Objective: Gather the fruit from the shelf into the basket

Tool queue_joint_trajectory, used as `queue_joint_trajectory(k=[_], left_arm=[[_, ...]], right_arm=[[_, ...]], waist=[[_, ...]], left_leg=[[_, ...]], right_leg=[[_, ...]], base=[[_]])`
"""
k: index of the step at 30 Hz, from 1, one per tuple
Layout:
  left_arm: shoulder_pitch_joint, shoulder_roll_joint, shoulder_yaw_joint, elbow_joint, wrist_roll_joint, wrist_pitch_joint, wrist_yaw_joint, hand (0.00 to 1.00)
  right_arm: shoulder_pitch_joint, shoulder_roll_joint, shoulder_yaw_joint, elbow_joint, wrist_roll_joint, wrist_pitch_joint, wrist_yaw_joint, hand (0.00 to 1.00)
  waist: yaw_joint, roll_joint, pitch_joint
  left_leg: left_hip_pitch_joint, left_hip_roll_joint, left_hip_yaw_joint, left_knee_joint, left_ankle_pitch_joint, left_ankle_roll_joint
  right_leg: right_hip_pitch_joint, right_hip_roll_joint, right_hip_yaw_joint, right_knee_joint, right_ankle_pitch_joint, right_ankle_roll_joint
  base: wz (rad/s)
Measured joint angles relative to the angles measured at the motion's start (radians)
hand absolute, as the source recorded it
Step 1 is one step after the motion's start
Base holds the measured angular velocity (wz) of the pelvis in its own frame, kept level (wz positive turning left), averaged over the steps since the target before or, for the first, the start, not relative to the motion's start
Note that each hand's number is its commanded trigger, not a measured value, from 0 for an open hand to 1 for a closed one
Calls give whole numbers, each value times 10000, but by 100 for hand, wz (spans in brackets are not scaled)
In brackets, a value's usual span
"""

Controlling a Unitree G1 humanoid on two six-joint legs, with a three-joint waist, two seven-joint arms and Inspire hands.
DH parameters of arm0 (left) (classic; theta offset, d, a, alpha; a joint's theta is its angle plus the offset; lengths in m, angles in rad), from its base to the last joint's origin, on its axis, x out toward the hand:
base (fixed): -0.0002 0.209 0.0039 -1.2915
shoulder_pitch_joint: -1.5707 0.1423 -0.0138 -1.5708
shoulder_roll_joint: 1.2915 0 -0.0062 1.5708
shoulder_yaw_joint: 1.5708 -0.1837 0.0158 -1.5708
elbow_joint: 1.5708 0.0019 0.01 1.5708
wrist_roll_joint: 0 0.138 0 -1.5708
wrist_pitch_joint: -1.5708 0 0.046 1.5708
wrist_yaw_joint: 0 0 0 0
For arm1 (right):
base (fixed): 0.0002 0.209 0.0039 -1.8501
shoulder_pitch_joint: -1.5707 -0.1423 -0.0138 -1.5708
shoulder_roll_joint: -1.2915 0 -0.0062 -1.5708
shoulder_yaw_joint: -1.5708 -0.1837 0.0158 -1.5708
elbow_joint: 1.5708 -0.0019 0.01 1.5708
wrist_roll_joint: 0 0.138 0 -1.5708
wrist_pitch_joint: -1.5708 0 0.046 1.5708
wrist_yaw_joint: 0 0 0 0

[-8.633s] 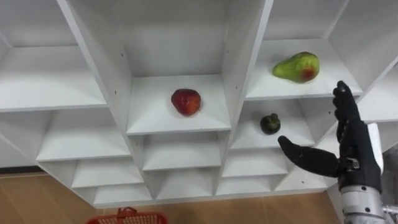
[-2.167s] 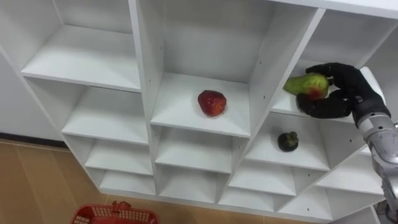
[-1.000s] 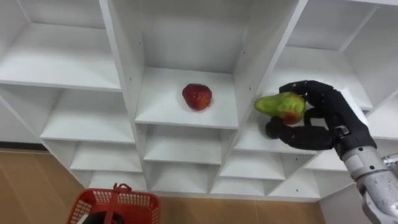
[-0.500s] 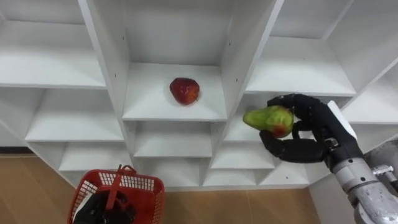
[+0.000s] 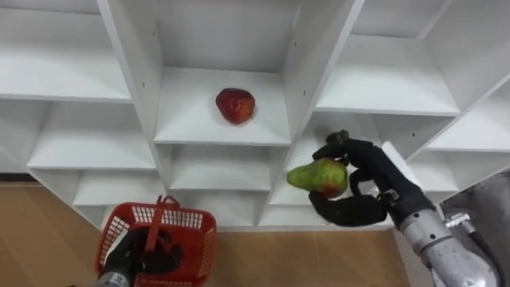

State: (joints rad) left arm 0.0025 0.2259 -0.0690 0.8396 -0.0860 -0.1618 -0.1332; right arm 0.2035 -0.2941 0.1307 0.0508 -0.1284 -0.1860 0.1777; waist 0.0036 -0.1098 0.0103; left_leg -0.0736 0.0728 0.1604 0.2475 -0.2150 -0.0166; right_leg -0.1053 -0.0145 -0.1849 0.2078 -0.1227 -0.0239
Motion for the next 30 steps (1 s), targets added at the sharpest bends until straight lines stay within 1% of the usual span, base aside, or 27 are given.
queue_joint_trajectory(k=[1,2,3,4,5,6,7,8,10,13,15,17,18,20,23,25,27,28,29,30], left_arm=[[-1,-35,-89,-109,3,-6,-5,100],[-4,-120,-192,-271,13,-9,-30,100],[-32,-164,-313,-359,13,-31,-56,100],[-70,-183,-343,-359,23,-53,-69,100],[-127,-231,-350,-361,26,-101,-108,100],[-126,-246,-351,-361,26,-139,-124,100],[-116,-257,-350,-363,23,-189,-138,100],[-116,-268,-350,-385,24,-211,-157,100],[-51,-270,-346,-607,17,-210,-174,100],[-31,-273,-376,-781,11,-338,-240,100],[-57,-263,-547,-1077,9,-351,-280,100],[-106,-327,-641,-1163,-12,-421,-339,100],[-113,-340,-689,-1164,-24,-429,-357,100],[-110,-389,-1004,-1196,-364,-430,-402,100],[-128,-506,-1172,-1224,-428,-431,-572,100],[-139,-510,-1367,-1298,-440,-431,-604,100],[-155,-512,-1591,-1333,-596,-437,-768,100],[-155,-509,-1648,-1336,-604,-441,-775,100],[-148,-508,-1734,-1394,-615,-441,-803,100],[-132,-505,-1784,-1592,-653,-440,-856,100]], right_arm=[[0,4,82,39,-1,0,-7,100],[-8,6,241,60,2,0,-14,100],[-32,11,414,61,6,-4,-19,100],[-50,23,476,69,1,-11,-8,100],[-96,141,517,121,-15,-17,-1,100],[-121,214,529,175,-20,-30,-4,100],[-213,313,560,386,-20,-124,-10,100],[-328,350,595,599,-19,-140,-16,100],[-362,353,637,718,-92,-139,-17,100],[-531,366,811,1223,-128,-181,-18,100],[-550,365,959,1258,-123,-182,-26,100],[-568,371,1120,1272,-113,-187,-40,100],[-576,372,1181,1297,-111,-190,-39,100],[-579,369,1321,1401,-114,-207,-86,100],[-648,386,1552,1635,-113,-221,-344,100],[-671,391,1646,1791,-111,-233,-412,100],[-691,357,1682,1864,-119,-240,-529,100],[-709,341,1698,1881,-119,-260,-565,100],[-768,332,1702,1987,-132,-355,-638,100],[-871,331,1699,2100,-194,-361,-724,100]], waist=[[50,23,16],[138,71,49],[188,119,64],[222,136,61],[280,170,72],[283,187,71],[293,212,58],[290,240,39],[292,262,35],[305,257,30],[321,253,26],[304,253,25],[304,254,25],[299,254,26],[290,257,27],[296,279,31],[351,348,30],[343,370,26],[323,410,-17],[305,440,-31]], left_leg=[[-35,1,-22,36,0,0],[-82,5,-72,61,-1,1],[-194,11,-116,109,-2,0],[-240,14,-126,125,-2,0],[-334,26,-120,173,-2,-1],[-404,32,-134,226,-1,-1],[-532,33,-137,260,0,-2],[-651,26,-150,297,1,0],[-853,26,-151,413,7,3],[-1030,18,-146,474,11,9],[-1321,10,-144,592,11,12],[-1467,13,-152,677,11,13],[-1488,15,-155,704,11,13],[-1503,13,-155,730,11,14],[-1563,10,-185,764,12,17],[-1628,15,-250,814,12,18],[-1695,32,-277,874,13,20],[-1730,34,-287,884,13,20],[-1858,37,-309,910,13,20],[-2024,38,-333,983,24,36]], right_leg=[[-4,-5,-59,0,0,0],[-22,-3,-80,-1,1,-2],[-67,0,-104,4,8,-13],[-115,-2,-112,14,11,-18],[-201,-5,-127,26,20,-34],[-229,-17,-139,30,21,-39],[-347,-60,-152,104,10,-55],[-479,-86,-194,145,4,-61],[-633,-122,-285,186,5,-61],[-779,-145,-335,241,-3,-50],[-1087,-168,-338,397,-27,-45],[-1234,-183,-389,479,-27,-45],[-1235,-183,-404,478,-28,-46],[-1234,-203,-397,487,-28,-46],[-1234,-201,-373,476,-38,-49],[-1236,-201,-406,465,-42,-53],[-1244,-181,-444,467,-41,-55],[-1256,-185,-463,470,-41,-55],[-1374,-200,-514,501,-41,-58],[-1515,-210,-622,526,-27,-80]], base=[[15],[8],[6],[8],[6],[5],[5],[6],[10],[5],[0],[2],[4],[0],[4],[10],[7],[7],[9],[8]])
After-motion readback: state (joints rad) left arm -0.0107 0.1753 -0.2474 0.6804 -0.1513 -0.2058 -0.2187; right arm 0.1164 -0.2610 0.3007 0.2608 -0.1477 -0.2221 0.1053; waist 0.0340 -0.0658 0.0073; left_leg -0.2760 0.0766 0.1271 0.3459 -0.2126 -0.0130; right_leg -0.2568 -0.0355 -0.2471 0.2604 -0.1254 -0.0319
